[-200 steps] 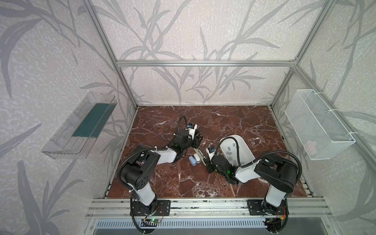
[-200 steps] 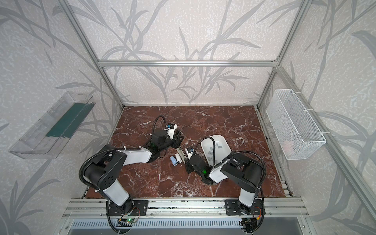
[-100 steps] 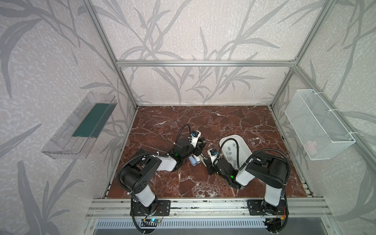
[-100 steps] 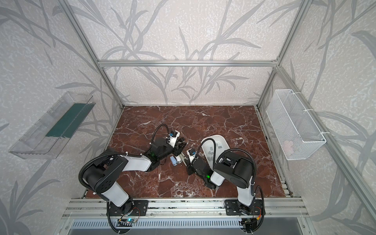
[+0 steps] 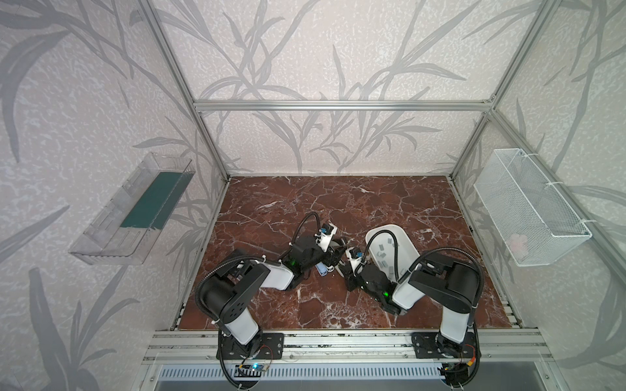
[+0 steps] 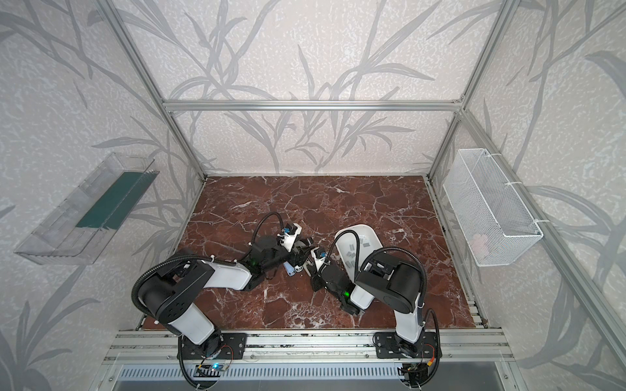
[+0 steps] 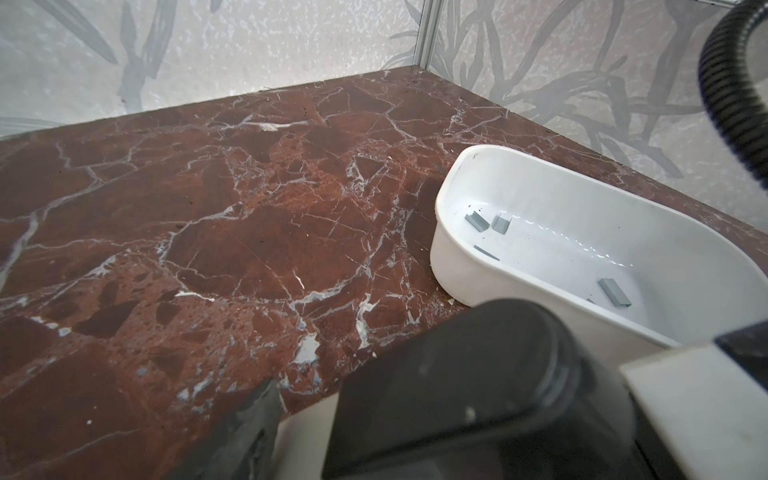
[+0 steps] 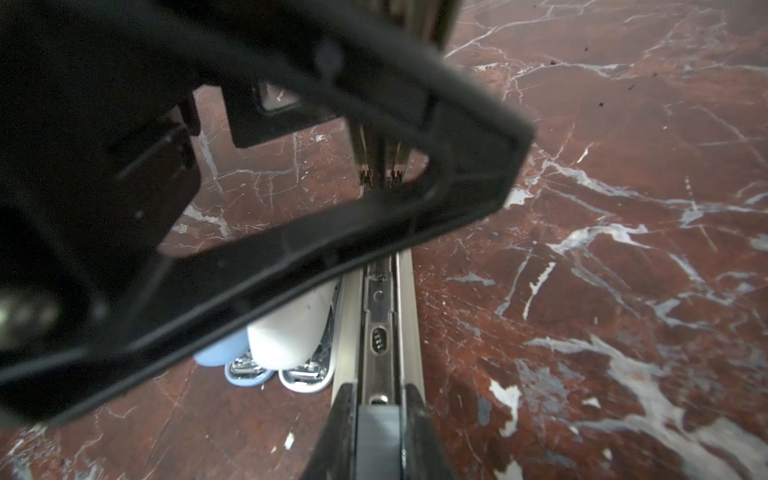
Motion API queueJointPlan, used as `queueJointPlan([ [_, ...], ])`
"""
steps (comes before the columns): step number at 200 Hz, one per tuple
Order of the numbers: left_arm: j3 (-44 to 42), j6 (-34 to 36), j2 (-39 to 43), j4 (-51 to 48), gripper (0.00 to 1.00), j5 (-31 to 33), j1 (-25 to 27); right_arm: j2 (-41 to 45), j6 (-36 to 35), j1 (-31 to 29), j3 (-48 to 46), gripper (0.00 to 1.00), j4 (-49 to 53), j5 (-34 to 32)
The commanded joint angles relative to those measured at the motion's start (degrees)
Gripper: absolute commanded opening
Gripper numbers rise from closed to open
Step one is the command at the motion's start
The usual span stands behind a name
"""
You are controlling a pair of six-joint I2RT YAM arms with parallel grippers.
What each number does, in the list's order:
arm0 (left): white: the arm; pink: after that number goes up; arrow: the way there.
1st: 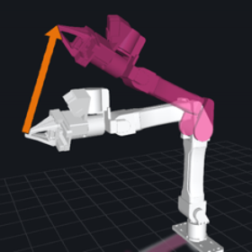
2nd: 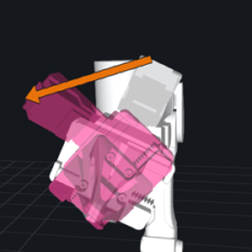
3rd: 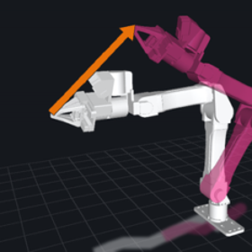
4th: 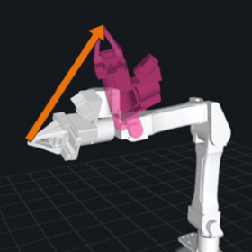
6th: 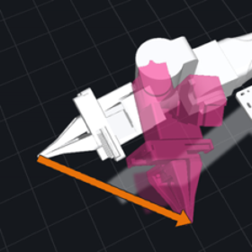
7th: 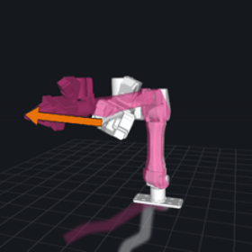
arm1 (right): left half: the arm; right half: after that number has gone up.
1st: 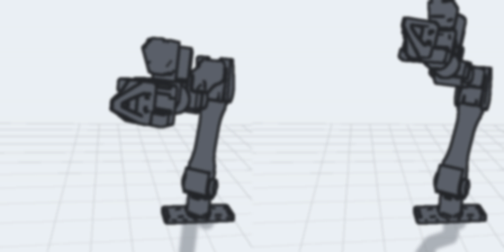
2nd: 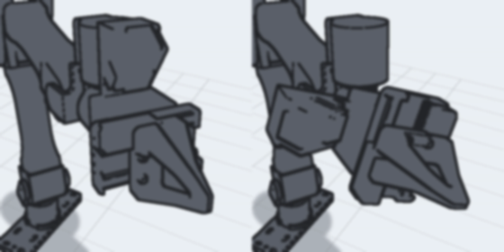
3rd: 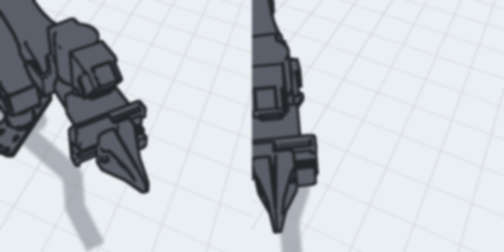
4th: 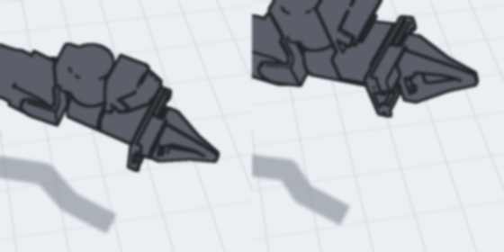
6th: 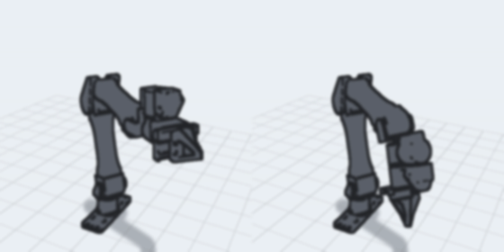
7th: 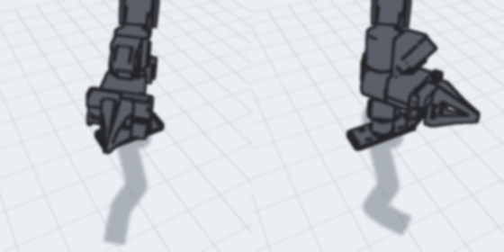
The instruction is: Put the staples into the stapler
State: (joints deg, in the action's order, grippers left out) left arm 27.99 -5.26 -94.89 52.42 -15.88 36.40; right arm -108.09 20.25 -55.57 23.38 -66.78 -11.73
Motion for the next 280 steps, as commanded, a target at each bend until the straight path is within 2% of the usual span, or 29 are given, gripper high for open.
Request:
queueJointPlan([
  [1,-1.39,-0.81,0.22,1.12,0.83,-3.16,0.87,-1.29,-0.44,-0.24,0.18,0.07,-0.06,-0.75],
  [36,-3.35,0.11,0.63,4.46,0.91,-3.67,0.9,-0.97,-0.61,-0.33,0.0,0.09,-0.23,-1.02],
  [85,-3.84,1.43,0.09,5.1,0.92,-3.08,0.94,-0.54,-0.8,-0.42,-0.41,0.16,-0.36,-1.37],
  [128,-7.63,2.27,0.14,13.54,0.92,-3.4,0.87,-0.53,-0.73,-0.41,-0.88,0.19,-0.88,-1.71],
  [159,-6.47,2.54,0.22,11.53,0.92,-3.84,0.88,-0.35,-0.81,-0.42,-1.05,0.21,-1.06,-1.63],
  [191,-7.83,2.92,1.01,13.65,0.92,-4.06,0.9,-0.05,-0.82,-0.45,-1.23,0.21,-1.04,-1.63],
  [216,-8.77,3.93,2.74,13.88,0.91,-5.12,0.86,-0.01,-0.93,-0.49,-1.4,0.28,-1.15,-1.72],
  [280,-9.39,5.26,6.24,11.91,0.91,-2.49,0.86,0.16,-0.91,-0.48,-1.69,0.28,-1.51,-1.76],
])
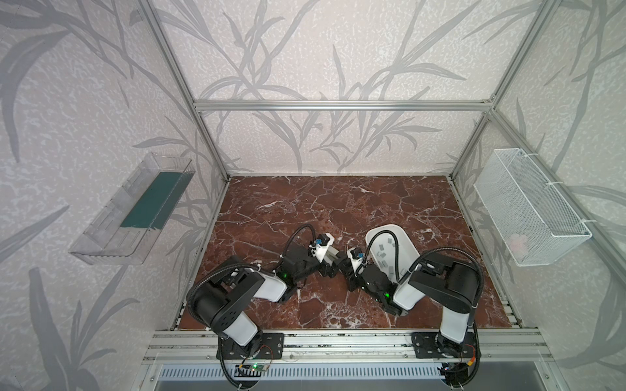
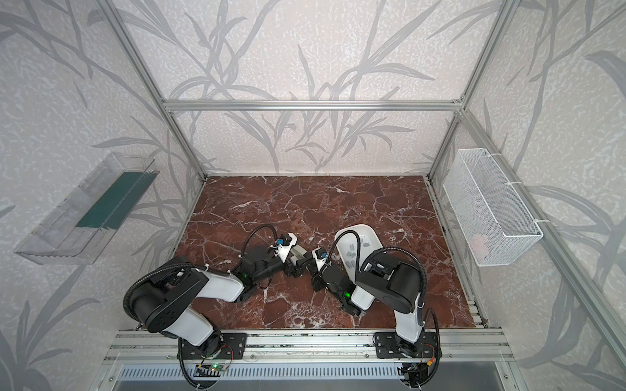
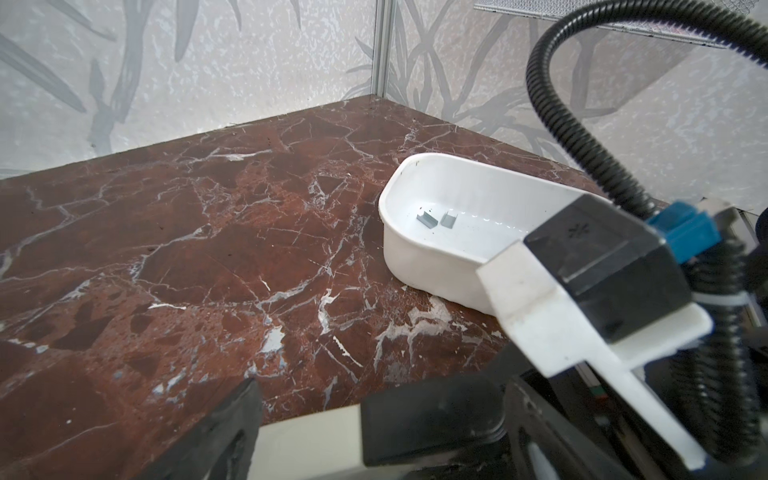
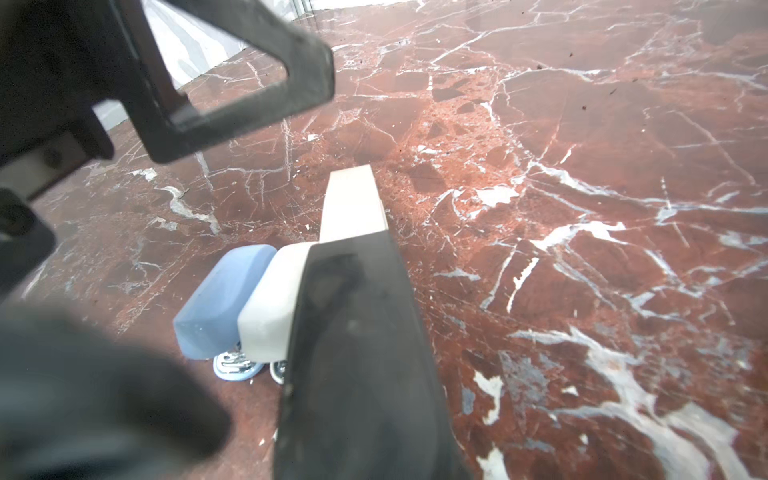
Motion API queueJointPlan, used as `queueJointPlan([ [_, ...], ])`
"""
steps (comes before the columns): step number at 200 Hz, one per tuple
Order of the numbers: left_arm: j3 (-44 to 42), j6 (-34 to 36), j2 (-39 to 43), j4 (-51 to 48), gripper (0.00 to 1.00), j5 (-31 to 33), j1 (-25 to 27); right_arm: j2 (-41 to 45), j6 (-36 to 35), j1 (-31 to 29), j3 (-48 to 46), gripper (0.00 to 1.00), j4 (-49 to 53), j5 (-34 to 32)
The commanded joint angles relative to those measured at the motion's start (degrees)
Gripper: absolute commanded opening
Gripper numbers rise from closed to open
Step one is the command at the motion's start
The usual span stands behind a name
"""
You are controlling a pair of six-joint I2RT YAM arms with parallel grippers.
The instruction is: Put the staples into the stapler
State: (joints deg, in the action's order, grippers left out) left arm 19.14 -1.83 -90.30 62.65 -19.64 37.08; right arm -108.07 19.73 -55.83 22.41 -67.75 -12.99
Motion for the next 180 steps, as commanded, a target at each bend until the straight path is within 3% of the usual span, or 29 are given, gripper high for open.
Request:
queueJointPlan([
  [1,-0.57,1.78,1.64,1.68,0.91,1.4,0.14,0.19,-0.34,-0.23,-0.76,0.28,-0.55,-0.52],
  [92,1.31,-0.46,5.92,-4.33,0.92,14.17,0.1,15.0,-1.09,-0.57,-1.51,0.46,10.48,-0.38],
  [137,3.36,-1.57,5.65,-8.02,0.94,19.72,0.11,20.15,-2.37,-0.59,0.99,0.41,18.57,-1.51],
  [180,5.71,-3.13,3.4,-10.6,0.94,22.28,0.11,17.55,-2.48,-0.54,6.39,0.31,24.68,-3.09],
])
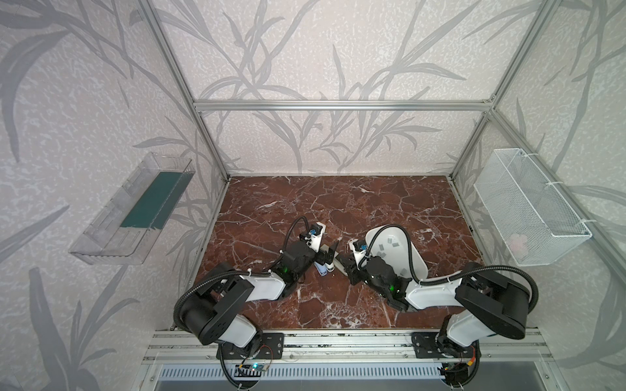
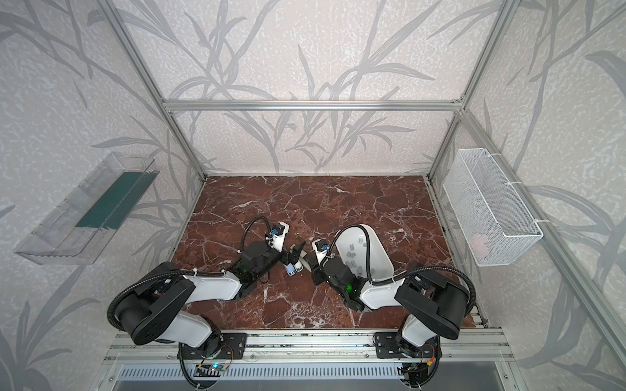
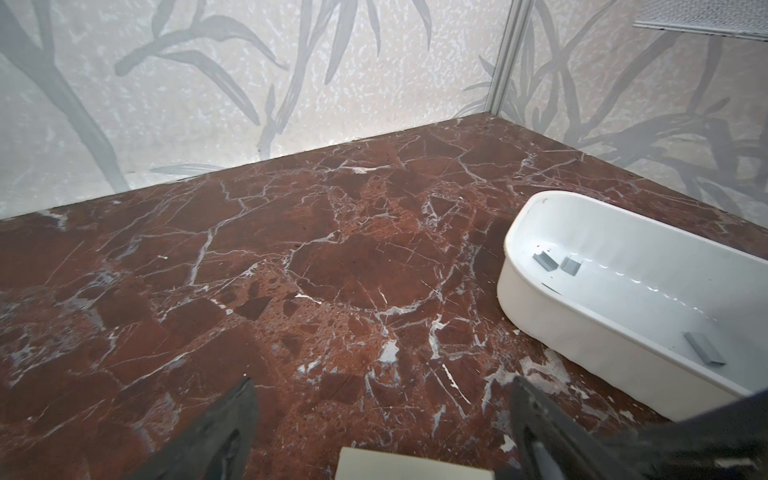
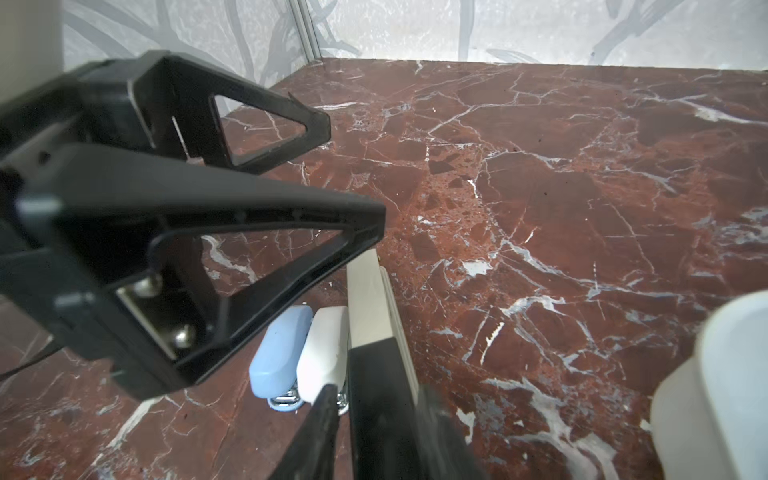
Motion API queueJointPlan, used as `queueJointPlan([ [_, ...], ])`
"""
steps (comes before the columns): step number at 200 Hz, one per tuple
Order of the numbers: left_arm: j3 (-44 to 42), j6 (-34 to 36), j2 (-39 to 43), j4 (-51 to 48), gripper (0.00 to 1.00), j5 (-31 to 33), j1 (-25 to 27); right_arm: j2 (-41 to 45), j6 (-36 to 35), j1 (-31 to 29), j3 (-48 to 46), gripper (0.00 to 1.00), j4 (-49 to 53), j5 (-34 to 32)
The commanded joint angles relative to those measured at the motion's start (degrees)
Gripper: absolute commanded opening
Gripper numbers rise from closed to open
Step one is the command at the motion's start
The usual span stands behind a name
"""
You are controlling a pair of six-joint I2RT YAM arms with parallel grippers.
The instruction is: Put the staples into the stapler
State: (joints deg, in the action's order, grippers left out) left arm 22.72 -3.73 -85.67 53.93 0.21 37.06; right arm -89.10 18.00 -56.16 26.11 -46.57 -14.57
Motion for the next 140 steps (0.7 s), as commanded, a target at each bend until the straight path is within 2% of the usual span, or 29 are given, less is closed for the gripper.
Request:
queueJointPlan([
  [1,2.14,-1.26,-1.29,-1.89,0.94,2.39,0.17,-1.56,-0.76,-0.24,2.71,0.31,3.5,-1.52],
  [74,4.44,-2.56,-5.69,-2.73,0.94,-0.15,0.18,-8.18,1.19,-0.2,4.38,0.2,3.37,-1.34],
  [140,4.01,-3.23,-10.68,1.91,0.94,-1.43,0.22,-12.12,2.26,-1.3,3.14,0.17,1.75,-2.98],
])
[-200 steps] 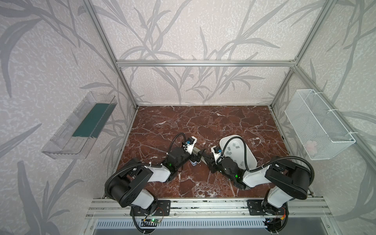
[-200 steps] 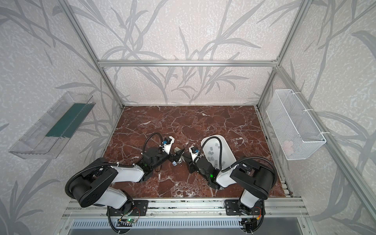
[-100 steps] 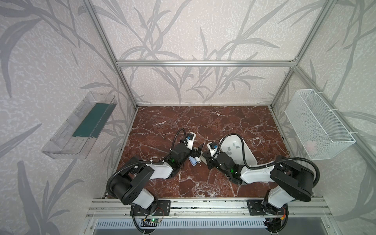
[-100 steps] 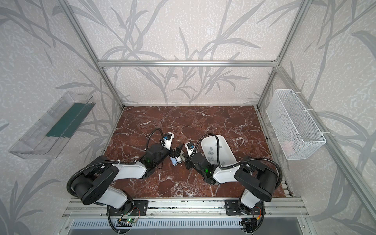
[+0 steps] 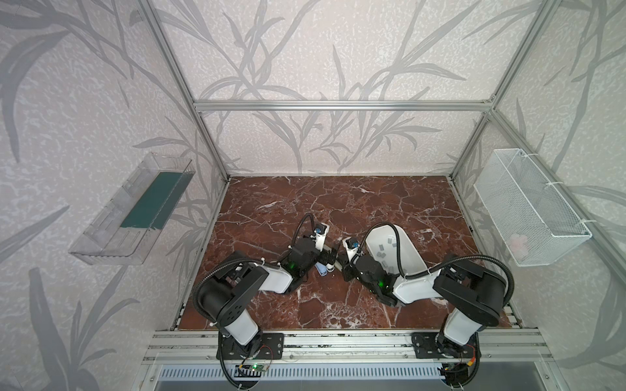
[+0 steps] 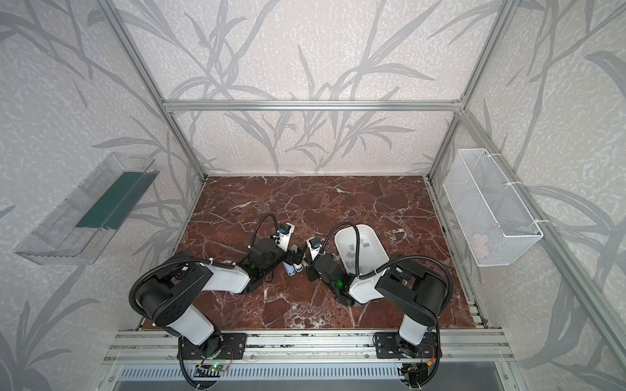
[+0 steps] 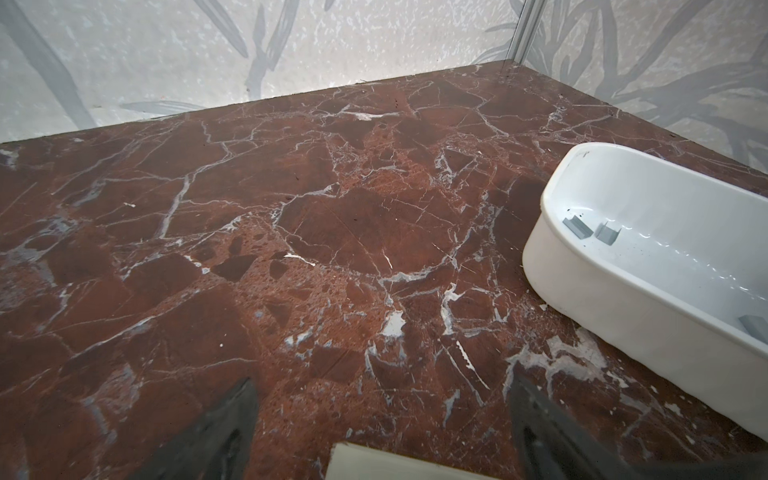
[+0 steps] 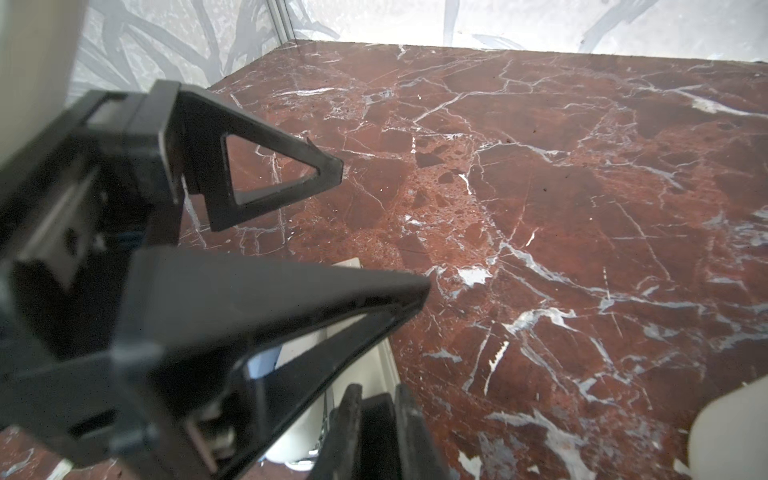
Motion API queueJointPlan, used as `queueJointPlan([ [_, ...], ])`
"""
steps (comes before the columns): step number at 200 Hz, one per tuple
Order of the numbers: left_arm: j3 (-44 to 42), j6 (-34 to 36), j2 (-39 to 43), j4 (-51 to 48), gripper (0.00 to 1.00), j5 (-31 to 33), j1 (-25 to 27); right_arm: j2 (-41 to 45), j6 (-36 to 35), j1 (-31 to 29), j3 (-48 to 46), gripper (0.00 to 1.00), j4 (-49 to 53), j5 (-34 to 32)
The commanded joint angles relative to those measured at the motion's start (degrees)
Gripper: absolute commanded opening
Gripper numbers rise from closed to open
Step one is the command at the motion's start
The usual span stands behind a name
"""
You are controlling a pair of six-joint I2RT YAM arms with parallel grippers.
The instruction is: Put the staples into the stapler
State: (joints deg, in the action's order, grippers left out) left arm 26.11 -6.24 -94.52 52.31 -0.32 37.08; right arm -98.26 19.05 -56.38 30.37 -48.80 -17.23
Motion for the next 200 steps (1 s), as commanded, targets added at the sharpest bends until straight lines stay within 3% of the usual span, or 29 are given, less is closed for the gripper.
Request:
queueJointPlan([
  [1,0.61,-0.75,-1.82,3.55,0.94,-0.91,0.19,-3.02,1.28,-1.09,-1.16,0.17,3.97,-0.38],
  [89,0.52,-0.78,-4.52,6.15,0.94,-1.55,0.25,-8.18,3.82,-1.89,-2.68,0.15,-0.1,-2.06],
  [107,0.68,-0.73,-4.26,5.96,0.94,-1.52,0.16,-6.74,2.58,-1.89,-3.15,0.17,-2.02,-2.53],
  [130,0.87,-0.57,-3.02,5.06,0.94,-1.27,0.17,-2.66,1.01,-1.89,-1.02,0.19,2.97,-3.33],
  [200,-0.82,-0.48,9.99,-3.49,0.94,5.03,0.14,5.84,-1.55,-1.94,1.82,0.48,12.99,-0.72],
])
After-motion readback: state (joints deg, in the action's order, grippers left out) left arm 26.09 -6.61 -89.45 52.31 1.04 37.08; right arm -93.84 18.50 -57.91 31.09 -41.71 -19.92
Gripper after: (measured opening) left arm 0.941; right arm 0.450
